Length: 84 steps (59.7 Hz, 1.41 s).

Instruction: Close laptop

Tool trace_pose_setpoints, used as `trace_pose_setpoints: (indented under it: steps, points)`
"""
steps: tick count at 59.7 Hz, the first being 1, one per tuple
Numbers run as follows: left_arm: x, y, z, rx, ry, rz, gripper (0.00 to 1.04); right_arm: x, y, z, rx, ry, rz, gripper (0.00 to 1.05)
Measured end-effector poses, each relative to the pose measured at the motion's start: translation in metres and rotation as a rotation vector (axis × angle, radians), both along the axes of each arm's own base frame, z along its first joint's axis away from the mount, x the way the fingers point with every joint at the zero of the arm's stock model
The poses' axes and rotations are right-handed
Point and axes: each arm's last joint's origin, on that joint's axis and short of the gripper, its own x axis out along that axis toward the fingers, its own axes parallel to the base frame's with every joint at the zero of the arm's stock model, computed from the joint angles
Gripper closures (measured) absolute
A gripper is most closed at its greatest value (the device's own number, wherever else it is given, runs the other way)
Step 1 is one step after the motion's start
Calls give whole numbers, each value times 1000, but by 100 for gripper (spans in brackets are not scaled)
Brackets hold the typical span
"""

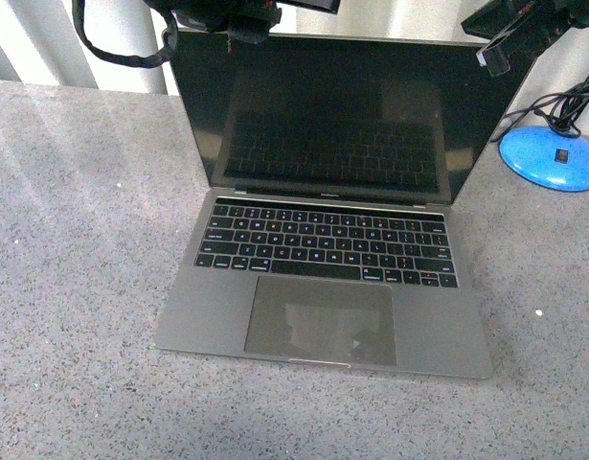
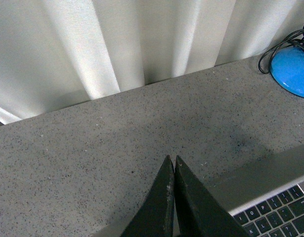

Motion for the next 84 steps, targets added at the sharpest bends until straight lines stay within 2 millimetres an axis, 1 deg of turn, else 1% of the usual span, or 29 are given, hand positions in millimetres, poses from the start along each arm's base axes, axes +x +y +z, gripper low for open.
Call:
trace_pose_setpoints:
  steps: [6,19,22,28,37,42,53,59,68,84]
  points:
    - [0,4,-3,6,14,7,101,-1,3,-1,5,8,3,104]
    - [-3,13,-21,42,65,17,101,-1,9,-13,26,42,4,104]
    - [-5,14,-26,47,78,18,101,-6,8,-14,30,60,3,104]
    - [-10,16,-32,55,94,21,101,-22,8,-14,37,84,4,104]
    - [-15,18,-30,57,92,27,101,-33,10,-10,53,90,6,104]
    - [-18,19,-27,56,86,28,101,-40,13,-13,56,106,11,104]
    - [-24,22,-18,47,63,31,101,-49,14,-23,71,139,5,104]
    - [-27,23,-19,48,67,31,101,-55,13,-28,74,155,1,104]
    - [-31,25,-24,43,73,32,101,-59,11,-29,77,160,-6,104]
    - [-40,24,-24,24,78,37,101,-66,8,-35,83,177,-14,104]
